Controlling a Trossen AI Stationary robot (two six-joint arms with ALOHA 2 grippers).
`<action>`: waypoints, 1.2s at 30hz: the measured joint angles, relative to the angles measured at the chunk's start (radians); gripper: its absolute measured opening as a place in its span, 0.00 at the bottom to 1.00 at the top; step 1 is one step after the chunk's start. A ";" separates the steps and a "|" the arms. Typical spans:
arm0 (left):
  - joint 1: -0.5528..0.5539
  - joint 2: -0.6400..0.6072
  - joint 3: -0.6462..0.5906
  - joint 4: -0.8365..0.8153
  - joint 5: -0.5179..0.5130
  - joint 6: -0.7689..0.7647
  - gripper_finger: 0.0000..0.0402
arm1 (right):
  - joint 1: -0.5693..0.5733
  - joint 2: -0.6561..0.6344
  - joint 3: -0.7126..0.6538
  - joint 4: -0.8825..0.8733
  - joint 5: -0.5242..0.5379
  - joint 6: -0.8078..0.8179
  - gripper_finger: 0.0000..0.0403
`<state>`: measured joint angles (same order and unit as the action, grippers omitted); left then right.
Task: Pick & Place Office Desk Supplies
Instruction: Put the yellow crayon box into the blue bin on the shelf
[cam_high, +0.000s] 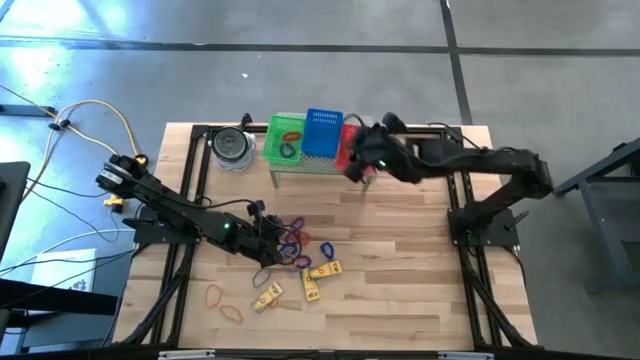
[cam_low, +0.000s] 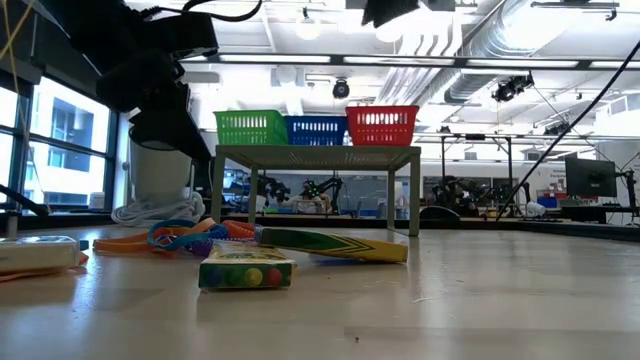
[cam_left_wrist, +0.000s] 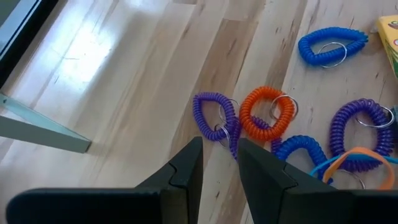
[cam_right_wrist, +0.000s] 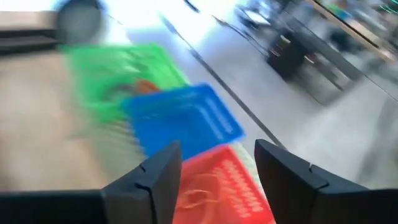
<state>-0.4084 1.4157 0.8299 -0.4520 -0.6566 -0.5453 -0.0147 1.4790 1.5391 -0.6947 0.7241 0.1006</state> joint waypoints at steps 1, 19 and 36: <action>-0.002 0.000 0.000 0.000 0.006 0.000 0.23 | 0.038 -0.022 0.000 -0.015 -0.016 0.000 0.47; -0.009 -0.001 0.000 0.025 0.109 -0.007 0.23 | 0.502 -0.050 -0.068 -0.295 -0.527 0.355 0.47; -0.009 -0.001 0.000 0.161 0.266 0.022 0.23 | 0.600 -0.048 -0.865 0.708 -0.305 0.374 0.47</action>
<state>-0.4171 1.4147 0.8299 -0.2912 -0.3903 -0.5236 0.5852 1.4307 0.6740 0.0135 0.4195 0.4741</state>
